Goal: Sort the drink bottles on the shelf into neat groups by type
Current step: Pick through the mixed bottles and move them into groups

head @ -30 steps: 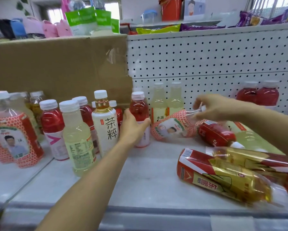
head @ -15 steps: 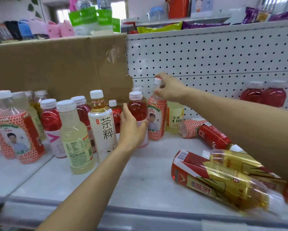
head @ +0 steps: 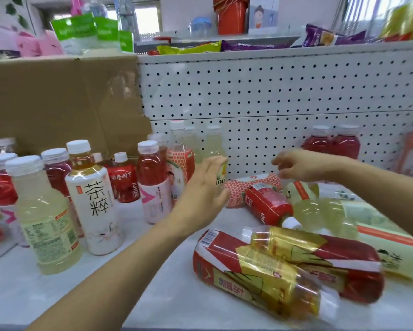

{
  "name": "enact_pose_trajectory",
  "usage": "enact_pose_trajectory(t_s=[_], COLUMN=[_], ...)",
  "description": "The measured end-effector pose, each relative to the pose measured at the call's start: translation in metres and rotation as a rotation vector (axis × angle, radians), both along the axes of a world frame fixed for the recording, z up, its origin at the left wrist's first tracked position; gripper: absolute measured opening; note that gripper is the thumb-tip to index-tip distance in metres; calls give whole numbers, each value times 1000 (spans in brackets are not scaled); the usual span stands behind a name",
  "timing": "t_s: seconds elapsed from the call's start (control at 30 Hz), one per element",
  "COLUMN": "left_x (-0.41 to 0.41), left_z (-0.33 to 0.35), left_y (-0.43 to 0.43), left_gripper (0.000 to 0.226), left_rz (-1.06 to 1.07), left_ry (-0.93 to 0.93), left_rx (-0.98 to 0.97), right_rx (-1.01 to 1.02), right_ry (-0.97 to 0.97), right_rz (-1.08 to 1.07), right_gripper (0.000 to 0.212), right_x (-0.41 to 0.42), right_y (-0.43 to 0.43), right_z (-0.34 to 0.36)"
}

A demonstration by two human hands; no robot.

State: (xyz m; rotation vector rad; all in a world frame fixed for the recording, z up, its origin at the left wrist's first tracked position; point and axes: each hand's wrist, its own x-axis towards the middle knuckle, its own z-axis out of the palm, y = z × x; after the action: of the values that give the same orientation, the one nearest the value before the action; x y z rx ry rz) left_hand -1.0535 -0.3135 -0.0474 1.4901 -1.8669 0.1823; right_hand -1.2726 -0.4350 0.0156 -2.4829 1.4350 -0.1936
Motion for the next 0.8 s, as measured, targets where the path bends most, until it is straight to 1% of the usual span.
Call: enact_pose_trajectory(t_s=[0.07, 0.13, 0.23, 0.3, 0.33, 0.4, 0.47, 0.5, 0.6, 0.67, 0.73, 0.8], left_x=[-11, -16, -19, -23, -24, -26, -23, -21, -10, -6, -4, -5], left_z=[3, 6, 4, -1, -3, -5, -4, -5, -8, -9, -6, -3], left_y=[-27, -53, -77, -84, -86, -86, -84, -81, -70, -61, -56, -56], left_gripper=[64, 64, 68, 75, 79, 82, 80, 79, 75, 74, 61, 46], left_rz=[-20, 14, 53, 101, 131, 162, 158, 153, 164, 191, 196, 180], left_ry=[-60, -143, -245, -355, -422, -496, -494, -486, -477, -460, -376, -215], left_rx=[175, 339, 507, 548, 548, 531, 522, 524, 516, 521, 520, 492], right_rx=[-33, -52, -45, -38, -47, -69, -105, -140, -274, -340, -397, -502], right_ry=[28, 64, 164, 265, 318, 369, 385, 387, 356, 329, 276, 243], right_rz=[-36, -42, -31, -2, 14, 35, 38, 40, 94, 130, 155, 226], right_gripper=[51, 52, 48, 30, 24, 30, 37, 37, 26, 26, 28, 32], right_x=[-11, -15, -8, 3, 9, 16, 21, 23, 30, 33, 35, 39], right_y=[-11, -24, -42, -52, -54, -59, -61, -60, -58, -50, -40, -29], right_z=[-9, -15, -23, -28, -30, -35, -39, -41, -36, -21, 0, 19])
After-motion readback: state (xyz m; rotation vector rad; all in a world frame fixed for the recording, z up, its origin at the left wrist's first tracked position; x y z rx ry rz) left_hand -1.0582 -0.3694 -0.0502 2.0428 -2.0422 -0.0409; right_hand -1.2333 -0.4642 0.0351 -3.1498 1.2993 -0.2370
